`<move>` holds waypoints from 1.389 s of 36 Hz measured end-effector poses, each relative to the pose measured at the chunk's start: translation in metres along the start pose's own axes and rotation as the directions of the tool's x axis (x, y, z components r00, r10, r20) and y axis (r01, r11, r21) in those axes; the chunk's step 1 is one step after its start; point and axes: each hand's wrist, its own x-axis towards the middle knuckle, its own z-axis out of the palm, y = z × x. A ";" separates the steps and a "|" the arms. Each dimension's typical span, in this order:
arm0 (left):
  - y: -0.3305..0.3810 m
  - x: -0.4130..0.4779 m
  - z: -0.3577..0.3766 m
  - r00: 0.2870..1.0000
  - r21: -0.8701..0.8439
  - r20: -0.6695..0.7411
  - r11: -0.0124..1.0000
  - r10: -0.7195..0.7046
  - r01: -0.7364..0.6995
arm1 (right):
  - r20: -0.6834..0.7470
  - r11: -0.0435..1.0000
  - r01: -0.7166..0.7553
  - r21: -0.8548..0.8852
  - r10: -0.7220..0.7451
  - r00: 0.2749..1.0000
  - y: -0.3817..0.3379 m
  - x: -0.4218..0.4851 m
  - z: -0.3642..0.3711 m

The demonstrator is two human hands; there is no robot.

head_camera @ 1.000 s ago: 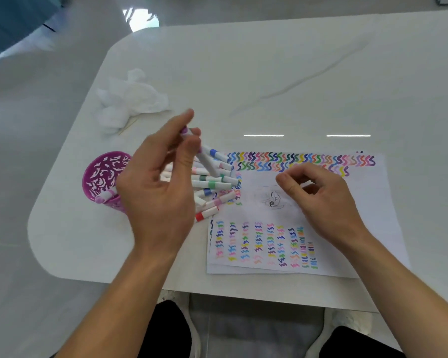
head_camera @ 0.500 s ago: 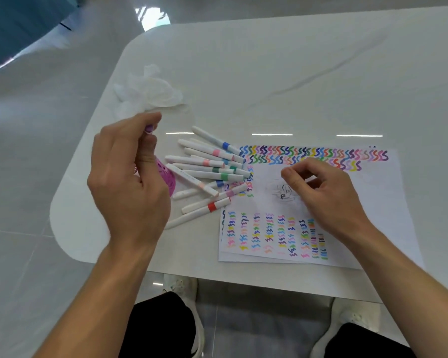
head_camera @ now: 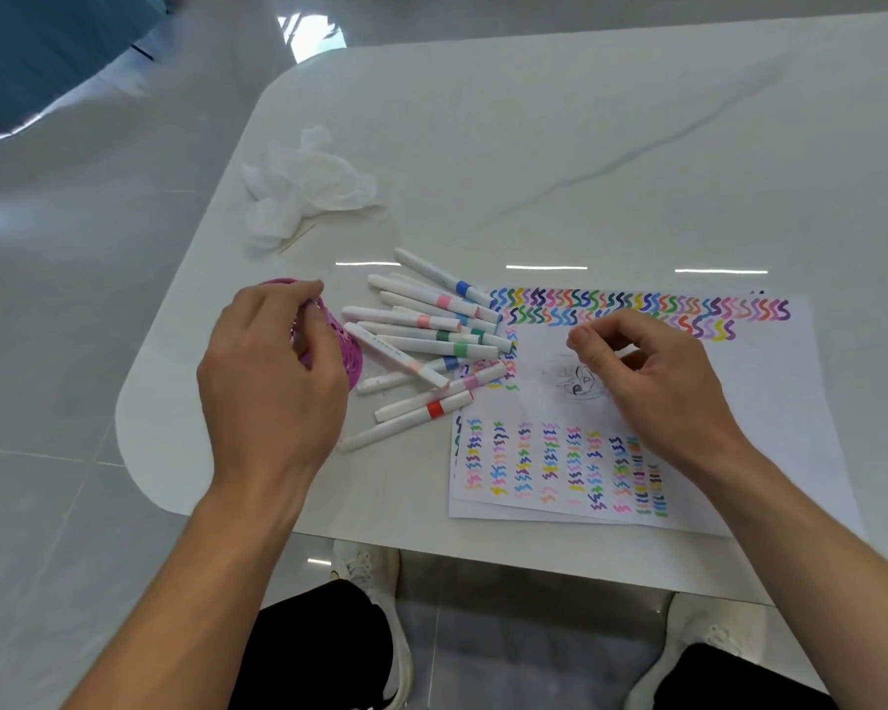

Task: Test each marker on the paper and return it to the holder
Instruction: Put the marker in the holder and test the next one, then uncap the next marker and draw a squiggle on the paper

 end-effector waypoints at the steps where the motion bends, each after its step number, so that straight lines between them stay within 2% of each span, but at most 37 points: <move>1: 0.000 0.000 -0.001 1.000 0.005 0.005 1.000 0.008 -0.008 | 0.000 1.000 -0.003 -0.004 0.003 1.000 0.000 0.000 0.000; 5: 0.005 -0.001 -0.004 0.999 -0.023 -0.001 0.998 0.054 -0.054 | -0.004 1.000 -0.003 -0.004 0.003 1.000 0.000 0.000 0.001; 10: 0.011 -0.003 -0.001 0.974 -0.047 0.000 0.973 0.228 -0.227 | 0.002 1.000 0.005 -0.018 -0.005 1.000 0.001 -0.002 0.000; 13: 0.016 -0.006 0.003 0.925 -0.071 0.017 0.923 0.380 -0.378 | 0.001 1.000 0.005 -0.021 -0.005 1.000 0.002 -0.002 -0.002; 17: 0.023 -0.010 0.008 0.835 -0.138 0.174 0.853 0.522 -0.504 | -0.006 1.000 0.006 -0.001 -0.006 1.000 0.002 -0.001 -0.004; 19: 0.024 -0.011 0.011 0.812 -0.133 0.287 0.860 0.509 -0.492 | -0.015 1.000 0.007 0.014 -0.007 1.000 0.002 -0.001 -0.006; 23: 0.025 -0.013 0.020 0.800 -0.068 0.453 0.910 0.394 -0.409 | -0.010 1.000 0.016 0.018 -0.016 1.000 0.001 -0.003 -0.007; 29: 0.018 -0.009 0.028 0.821 -0.005 0.500 0.949 0.276 -0.316 | -0.001 1.000 0.025 0.011 -0.025 1.000 0.003 -0.003 -0.009; 37: 0.019 -0.009 0.037 0.840 0.026 0.482 0.954 0.250 -0.299 | -0.002 1.000 0.023 0.003 -0.023 1.000 0.006 -0.003 -0.009; 42: 0.022 -0.009 0.039 0.839 -0.008 0.450 0.941 0.307 -0.339 | -0.002 1.000 0.024 -0.012 -0.024 1.000 0.007 -0.003 -0.007; 46: 0.036 -0.009 0.038 0.838 -0.090 0.385 0.920 0.386 -0.382 | -0.005 1.000 0.025 -0.018 -0.026 1.000 0.006 -0.003 -0.006; 50: 0.057 -0.010 0.035 0.852 -0.213 0.263 0.888 0.453 -0.407 | -0.006 1.000 0.024 -0.019 -0.025 1.000 0.005 -0.005 -0.005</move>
